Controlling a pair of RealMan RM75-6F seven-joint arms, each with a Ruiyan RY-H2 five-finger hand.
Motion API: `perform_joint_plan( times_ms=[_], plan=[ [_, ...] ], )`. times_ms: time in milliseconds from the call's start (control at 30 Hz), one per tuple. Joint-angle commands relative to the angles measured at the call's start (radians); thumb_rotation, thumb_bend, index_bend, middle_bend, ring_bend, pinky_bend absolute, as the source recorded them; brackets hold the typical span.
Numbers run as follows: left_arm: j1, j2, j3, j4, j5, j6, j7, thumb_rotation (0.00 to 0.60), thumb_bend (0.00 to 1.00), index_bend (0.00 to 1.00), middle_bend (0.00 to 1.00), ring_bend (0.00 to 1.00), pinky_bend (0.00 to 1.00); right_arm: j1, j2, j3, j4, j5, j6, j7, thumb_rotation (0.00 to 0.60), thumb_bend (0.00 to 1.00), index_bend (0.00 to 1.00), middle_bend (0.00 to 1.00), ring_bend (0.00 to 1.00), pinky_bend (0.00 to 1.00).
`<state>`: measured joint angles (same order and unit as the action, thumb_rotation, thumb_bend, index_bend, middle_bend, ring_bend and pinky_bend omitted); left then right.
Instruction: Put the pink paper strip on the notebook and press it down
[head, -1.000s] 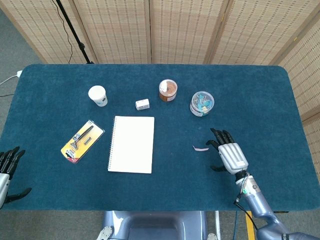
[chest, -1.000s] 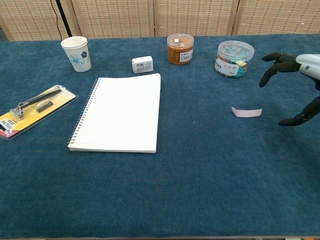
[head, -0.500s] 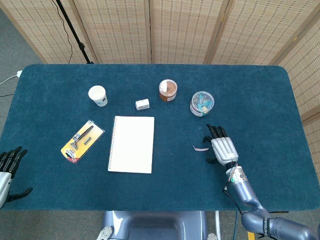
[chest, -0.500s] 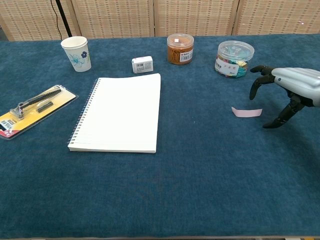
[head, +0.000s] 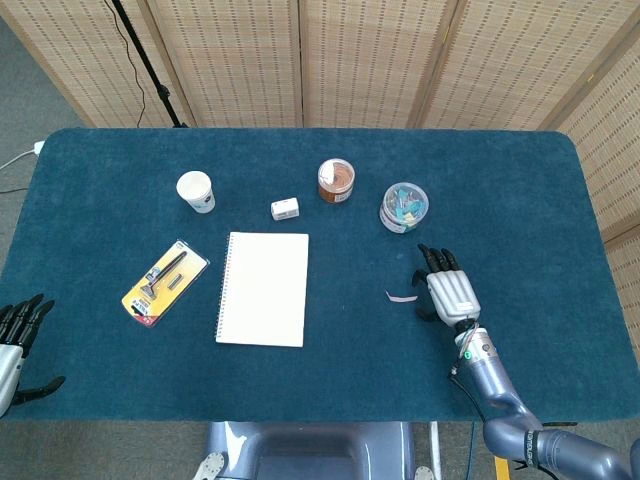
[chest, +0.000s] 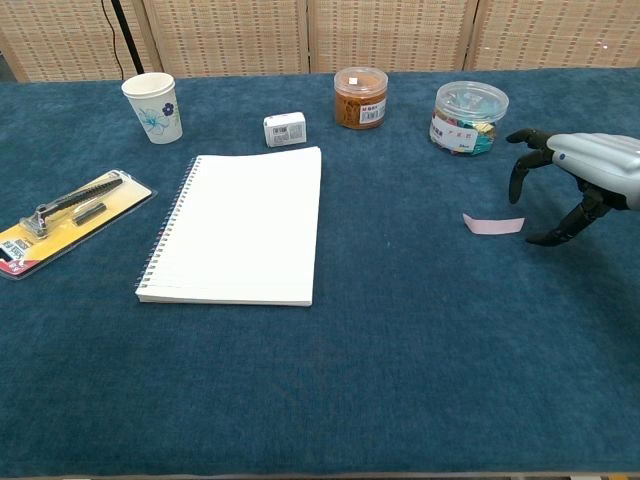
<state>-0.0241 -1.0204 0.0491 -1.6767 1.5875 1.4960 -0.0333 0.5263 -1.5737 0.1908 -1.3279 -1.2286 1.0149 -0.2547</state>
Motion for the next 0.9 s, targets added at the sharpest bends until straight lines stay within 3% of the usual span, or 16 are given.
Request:
perform_joint_plan(
  times_ms=[33,167,900],
  plan=[
    [0.0,0.0,0.0,0.0,-0.001,0.0,-0.001,0.6,0.0,0.0,0.0,0.0,0.0,0.005,-0.005,0.001,0.005,0.003,-0.002,-0.002,0.6,0.33,0.44,0.0,0.0,0.0],
    [0.0,0.001,-0.002,0.001,-0.004,0.0,-0.003,0.6,0.0,0.0,0.0,0.0,0.0,0.017,-0.014,0.003,0.013,0.012,-0.009,-0.007,0.6,0.4,0.45,0.0,0.0,0.0],
    [-0.003,0.007,0.0,-0.005,-0.014,-0.015,-0.008,0.6,0.0,0.0,0.0,0.0,0.0,0.035,-0.048,-0.021,0.054,0.023,-0.014,-0.005,0.6,0.4,0.48,0.0,0.0,0.0]
  ],
)
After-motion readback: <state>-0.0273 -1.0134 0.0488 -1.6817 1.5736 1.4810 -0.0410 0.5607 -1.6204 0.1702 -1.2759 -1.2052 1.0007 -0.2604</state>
